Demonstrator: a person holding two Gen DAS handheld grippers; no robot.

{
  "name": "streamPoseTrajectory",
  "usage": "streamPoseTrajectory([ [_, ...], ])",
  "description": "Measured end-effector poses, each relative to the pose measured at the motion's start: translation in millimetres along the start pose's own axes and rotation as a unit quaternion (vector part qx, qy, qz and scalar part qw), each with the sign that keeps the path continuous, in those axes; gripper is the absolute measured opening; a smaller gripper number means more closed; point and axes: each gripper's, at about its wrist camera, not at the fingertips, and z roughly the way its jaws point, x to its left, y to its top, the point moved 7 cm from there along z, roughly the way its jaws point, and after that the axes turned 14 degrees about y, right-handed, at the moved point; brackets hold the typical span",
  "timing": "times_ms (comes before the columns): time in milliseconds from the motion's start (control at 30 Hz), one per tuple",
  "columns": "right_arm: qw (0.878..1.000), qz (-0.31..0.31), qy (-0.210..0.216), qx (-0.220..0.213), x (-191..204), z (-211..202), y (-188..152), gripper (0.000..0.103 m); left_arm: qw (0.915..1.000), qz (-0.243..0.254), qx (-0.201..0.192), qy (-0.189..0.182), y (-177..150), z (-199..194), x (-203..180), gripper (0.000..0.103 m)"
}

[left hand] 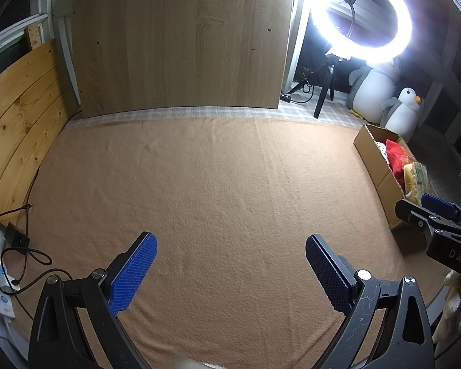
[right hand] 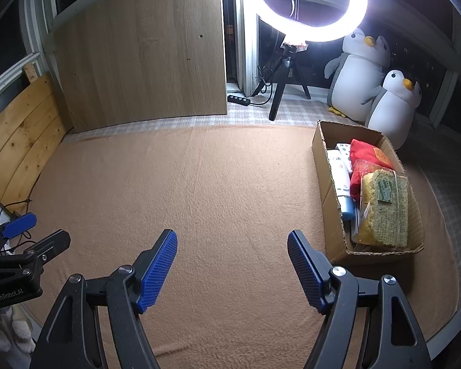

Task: Organize objects

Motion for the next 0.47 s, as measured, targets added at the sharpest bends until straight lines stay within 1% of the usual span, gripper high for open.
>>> streamPoseTrajectory([
  [67, 1.0, 0.0, 0.0, 0.001, 0, 1, -1, 0.071, 1.0, -0.002, 0.002, -0.001, 0, 2, 1, 0.103],
  [200, 1.0, 0.001, -0.001, 0.006, 0, 4, -2, 0.071, 1.0, 0.002, 0.001, 0.001, -2, 7, 2, 0.103],
  [300, 1.0, 0.002, -0.002, 0.011, -1, 7, -4, 0.071, 1.0, 0.003, 0.008, -0.004, -6, 14, 1, 0.103],
  [467, 1.0, 0.006, -0.004, 0.019, -4, 17, -9, 0.071, 0.9997, 0.0, 0.024, -0.001, -14, 26, -1, 0.103],
])
